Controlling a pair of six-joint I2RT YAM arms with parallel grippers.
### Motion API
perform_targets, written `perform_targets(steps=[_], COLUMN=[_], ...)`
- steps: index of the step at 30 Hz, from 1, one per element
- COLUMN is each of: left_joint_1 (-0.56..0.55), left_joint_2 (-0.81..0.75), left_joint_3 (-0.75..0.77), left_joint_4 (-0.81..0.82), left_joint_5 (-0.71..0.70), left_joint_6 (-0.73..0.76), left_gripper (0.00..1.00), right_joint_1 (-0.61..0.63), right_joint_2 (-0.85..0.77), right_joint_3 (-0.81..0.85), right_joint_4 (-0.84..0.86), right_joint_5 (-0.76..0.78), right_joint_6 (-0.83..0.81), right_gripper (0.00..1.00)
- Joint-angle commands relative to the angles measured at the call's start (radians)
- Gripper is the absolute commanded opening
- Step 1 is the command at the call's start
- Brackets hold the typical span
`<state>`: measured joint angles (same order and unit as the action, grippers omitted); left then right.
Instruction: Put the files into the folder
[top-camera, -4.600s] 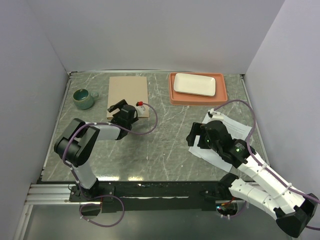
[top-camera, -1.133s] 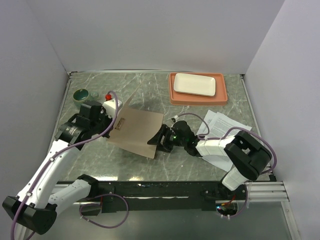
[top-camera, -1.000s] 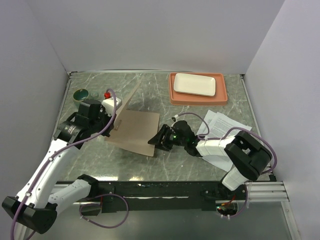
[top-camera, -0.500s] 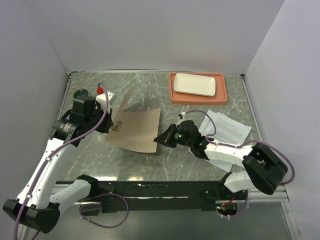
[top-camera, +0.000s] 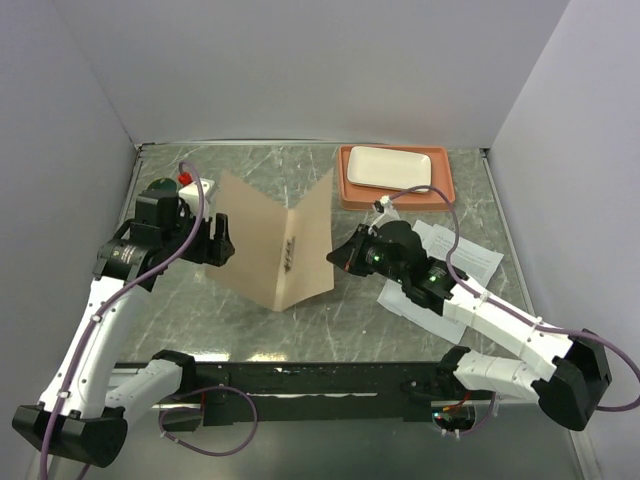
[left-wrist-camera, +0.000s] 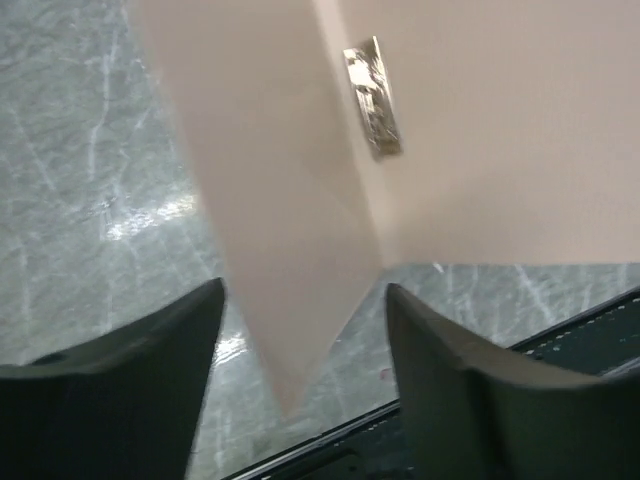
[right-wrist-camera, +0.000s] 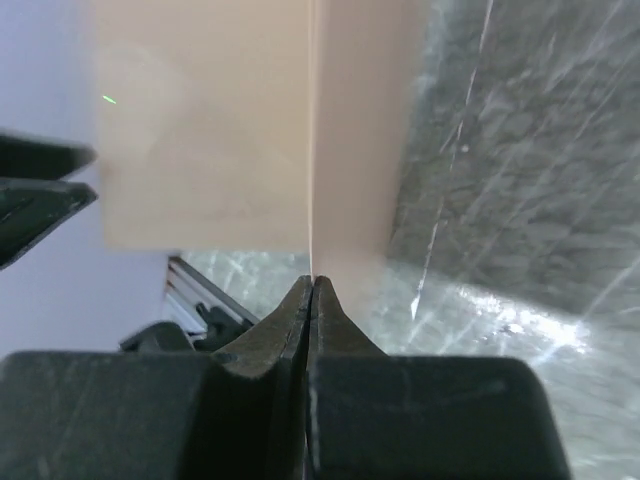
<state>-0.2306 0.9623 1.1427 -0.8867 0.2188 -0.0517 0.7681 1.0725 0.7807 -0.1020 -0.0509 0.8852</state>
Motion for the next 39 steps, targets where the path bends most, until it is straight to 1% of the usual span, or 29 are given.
perform_targets(steps=[1,2,4,8,10,12,13,14,18,20,23,27,28,29,31,32,33,34,35,36,37,39], left_joint_1=[0.034,0.039,0.054,0.059,0.059,0.059,0.057,0.059,0.059,0.059,0.059,0.057,0.057,0.057,0.056,0.056,0.050,0.044,0.037,0.018,0.005,-0.031], left_joint_2=[-0.014,-0.039,-0.060,-0.112,-0.120,-0.099,-0.088,-0.065,-0.013,0.027,0.081,0.128,0.142,0.150,0.171,0.177,0.185,0.194,0.197,0.200,0.207,0.213], left_joint_3=[-0.012,-0.009,0.011,0.029,0.032,0.041,0.051,0.054,0.037,0.031,0.022,-0.015,-0.032,-0.040,-0.049,-0.051,-0.047,-0.046,-0.044,-0.043,-0.044,-0.057], left_joint_4=[-0.011,-0.011,-0.032,-0.040,-0.023,-0.021,-0.023,-0.011,0.051,0.086,0.098,0.144,0.155,0.163,0.175,0.176,0.178,0.183,0.186,0.189,0.201,0.215], left_joint_5=[0.007,-0.005,-0.027,-0.087,-0.069,-0.026,-0.004,0.046,0.132,0.134,0.123,0.097,0.093,0.093,0.099,0.105,0.116,0.119,0.117,0.117,0.103,0.087], left_joint_6=[-0.022,-0.019,0.001,0.033,0.041,0.041,0.076,0.082,0.118,0.134,0.173,0.228,0.231,0.234,0.236,0.233,0.225,0.220,0.217,0.211,0.210,0.214], left_gripper=[0.79,0.86,0.90,0.94,0.94,0.94,0.94,0.93,0.95,0.98,0.99,0.99,0.99,1.00,1.00,0.99,0.99,0.99,1.00,0.97,0.96,0.96], right_joint_1=[0.002,0.003,0.000,0.002,0.002,0.002,0.002,0.002,0.005,0.005,0.007,0.007,0.004,0.005,0.004,0.003,0.005,0.004,0.000,-0.001,-0.004,-0.038], right_joint_2=[-0.032,-0.036,-0.048,-0.066,-0.063,-0.056,-0.045,-0.040,-0.040,-0.049,-0.060,-0.025,-0.019,-0.010,0.023,0.035,0.059,0.070,0.078,0.087,0.092,0.113], right_joint_3=[0.072,0.072,0.062,0.032,0.019,0.008,-0.003,-0.011,-0.096,-0.126,-0.167,-0.144,-0.136,-0.127,-0.086,-0.065,-0.017,0.008,0.029,0.070,0.089,0.139], right_joint_4=[-0.180,-0.191,-0.208,-0.212,-0.220,-0.252,-0.269,-0.293,-0.297,-0.309,-0.326,-0.395,-0.400,-0.395,-0.413,-0.433,-0.458,-0.520,-0.547,-0.580,-0.608,-0.698], right_joint_5=[0.025,0.025,0.022,0.010,0.006,0.008,0.013,0.025,0.040,0.075,0.118,0.154,0.152,0.146,0.134,0.140,0.158,0.199,0.224,0.250,0.311,0.365], right_joint_6=[-0.158,-0.164,-0.166,-0.161,-0.155,-0.141,-0.134,-0.126,-0.071,-0.042,-0.014,-0.025,-0.034,-0.044,-0.080,-0.092,-0.095,-0.095,-0.097,-0.095,-0.094,-0.078], right_gripper=[0.00,0.00,0.00,0.00,0.00,0.00,0.00,0.00,0.00,0.00,0.00,0.00,0.09,0.24,0.47,0.64,0.67,0.70,0.77,0.79,0.80,0.80])
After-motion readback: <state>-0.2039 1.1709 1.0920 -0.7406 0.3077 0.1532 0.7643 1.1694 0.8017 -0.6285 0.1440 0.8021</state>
